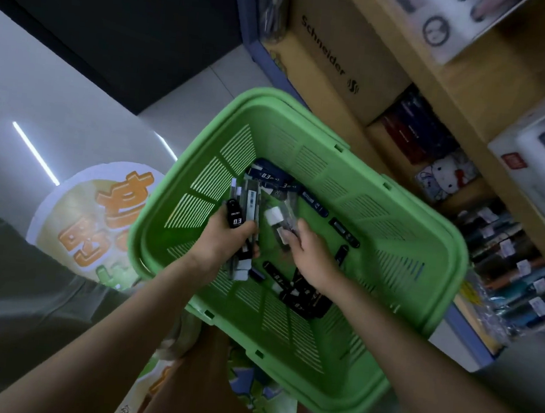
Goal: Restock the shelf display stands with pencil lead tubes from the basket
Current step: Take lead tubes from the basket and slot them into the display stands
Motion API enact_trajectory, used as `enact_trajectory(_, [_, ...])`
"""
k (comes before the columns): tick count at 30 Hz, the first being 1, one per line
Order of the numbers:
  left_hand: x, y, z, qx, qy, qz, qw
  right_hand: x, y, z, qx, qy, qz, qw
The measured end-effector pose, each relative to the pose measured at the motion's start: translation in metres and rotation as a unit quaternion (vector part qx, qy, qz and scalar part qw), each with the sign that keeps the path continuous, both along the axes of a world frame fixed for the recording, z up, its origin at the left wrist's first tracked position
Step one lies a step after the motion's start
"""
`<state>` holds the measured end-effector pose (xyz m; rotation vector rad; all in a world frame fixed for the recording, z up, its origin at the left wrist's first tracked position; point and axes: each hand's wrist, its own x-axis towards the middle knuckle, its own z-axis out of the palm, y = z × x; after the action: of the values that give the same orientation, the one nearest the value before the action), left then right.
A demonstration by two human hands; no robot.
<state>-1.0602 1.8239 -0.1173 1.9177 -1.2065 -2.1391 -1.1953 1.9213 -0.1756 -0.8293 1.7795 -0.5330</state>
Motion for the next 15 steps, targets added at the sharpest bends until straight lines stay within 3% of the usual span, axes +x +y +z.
enact_trajectory(9, [-0.021,0.011,0.045,-0.08,0.096,0.059,0.99,-0.004,-0.009,0.09,-0.1,-0.071,-0.066,0.99])
enact_trajectory(15, [-0.037,0.022,0.085,-0.14,0.123,0.034,0.982,-0.008,0.007,0.133,-0.147,-0.038,-0.102,0.983])
